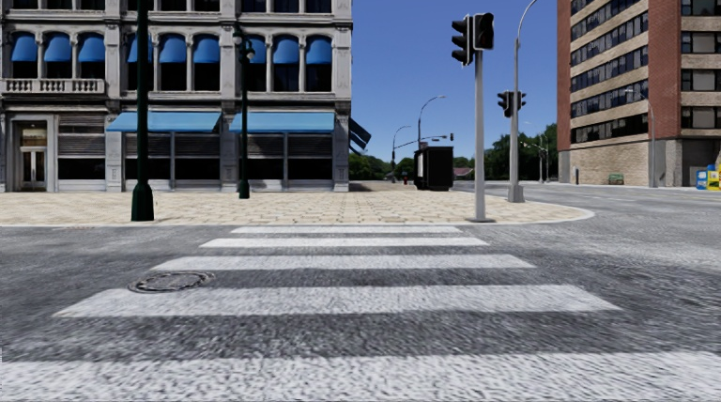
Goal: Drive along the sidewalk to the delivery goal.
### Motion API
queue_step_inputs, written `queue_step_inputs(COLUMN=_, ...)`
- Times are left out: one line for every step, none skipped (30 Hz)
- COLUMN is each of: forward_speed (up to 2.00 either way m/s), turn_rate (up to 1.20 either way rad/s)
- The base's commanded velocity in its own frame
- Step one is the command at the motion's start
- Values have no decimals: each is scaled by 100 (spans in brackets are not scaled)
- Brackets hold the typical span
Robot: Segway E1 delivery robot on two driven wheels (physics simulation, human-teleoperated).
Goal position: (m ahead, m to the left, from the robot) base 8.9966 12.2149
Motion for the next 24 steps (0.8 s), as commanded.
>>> queue_step_inputs(forward_speed=200, turn_rate=0)
queue_step_inputs(forward_speed=200, turn_rate=0)
queue_step_inputs(forward_speed=200, turn_rate=0)
queue_step_inputs(forward_speed=200, turn_rate=0)
queue_step_inputs(forward_speed=200, turn_rate=0)
queue_step_inputs(forward_speed=200, turn_rate=0)
queue_step_inputs(forward_speed=200, turn_rate=0)
queue_step_inputs(forward_speed=200, turn_rate=0)
queue_step_inputs(forward_speed=200, turn_rate=0)
queue_step_inputs(forward_speed=200, turn_rate=0)
queue_step_inputs(forward_speed=200, turn_rate=0)
queue_step_inputs(forward_speed=200, turn_rate=0)
queue_step_inputs(forward_speed=200, turn_rate=0)
queue_step_inputs(forward_speed=200, turn_rate=0)
queue_step_inputs(forward_speed=200, turn_rate=0)
queue_step_inputs(forward_speed=200, turn_rate=0)
queue_step_inputs(forward_speed=200, turn_rate=0)
queue_step_inputs(forward_speed=200, turn_rate=0)
queue_step_inputs(forward_speed=200, turn_rate=0)
queue_step_inputs(forward_speed=200, turn_rate=0)
queue_step_inputs(forward_speed=200, turn_rate=0)
queue_step_inputs(forward_speed=200, turn_rate=0)
queue_step_inputs(forward_speed=200, turn_rate=0)
queue_step_inputs(forward_speed=200, turn_rate=0)
